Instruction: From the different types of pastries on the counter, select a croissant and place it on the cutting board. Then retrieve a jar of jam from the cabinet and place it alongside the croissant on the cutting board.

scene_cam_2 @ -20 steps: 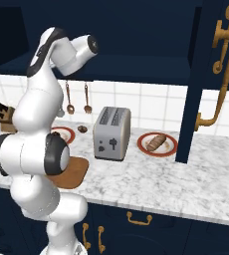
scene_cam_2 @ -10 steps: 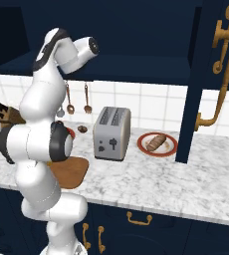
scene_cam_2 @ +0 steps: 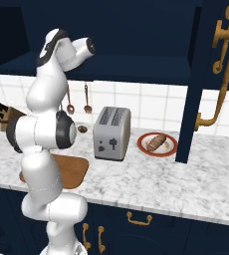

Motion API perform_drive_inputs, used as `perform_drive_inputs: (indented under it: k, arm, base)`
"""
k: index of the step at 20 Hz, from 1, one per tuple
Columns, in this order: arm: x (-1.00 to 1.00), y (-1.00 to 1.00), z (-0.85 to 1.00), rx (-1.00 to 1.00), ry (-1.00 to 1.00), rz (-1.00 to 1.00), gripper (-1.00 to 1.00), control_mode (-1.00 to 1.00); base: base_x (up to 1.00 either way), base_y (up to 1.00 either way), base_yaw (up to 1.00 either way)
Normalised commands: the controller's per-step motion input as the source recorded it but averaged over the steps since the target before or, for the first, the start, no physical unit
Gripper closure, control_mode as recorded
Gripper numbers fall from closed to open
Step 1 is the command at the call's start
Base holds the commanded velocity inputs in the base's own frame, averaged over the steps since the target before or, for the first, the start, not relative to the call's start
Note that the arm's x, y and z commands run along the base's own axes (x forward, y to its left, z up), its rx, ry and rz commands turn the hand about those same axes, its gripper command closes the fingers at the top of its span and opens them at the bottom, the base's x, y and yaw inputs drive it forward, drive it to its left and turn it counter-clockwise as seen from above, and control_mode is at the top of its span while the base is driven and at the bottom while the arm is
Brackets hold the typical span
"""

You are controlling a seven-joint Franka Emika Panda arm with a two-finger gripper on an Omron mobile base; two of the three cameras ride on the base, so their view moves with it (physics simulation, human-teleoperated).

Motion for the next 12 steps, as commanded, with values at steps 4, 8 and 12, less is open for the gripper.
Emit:
perform_drive_inputs:
  k: [4, 8, 12]
  arm:
    - [-0.09, 0.0, 0.03, 0.1, -0.08, -0.01, 1.0, -1.0]
    - [-0.37, -0.06, 0.33, 0.16, -0.09, -0.06, 1.0, -1.0]
    - [-0.4, -0.17, 0.44, 0.11, -0.01, -0.13, 1.0, -1.0]
  base:
    - [0.0, 0.0, 0.0]
    - [0.0, 0.0, 0.0]
    - [0.0, 0.0, 0.0]
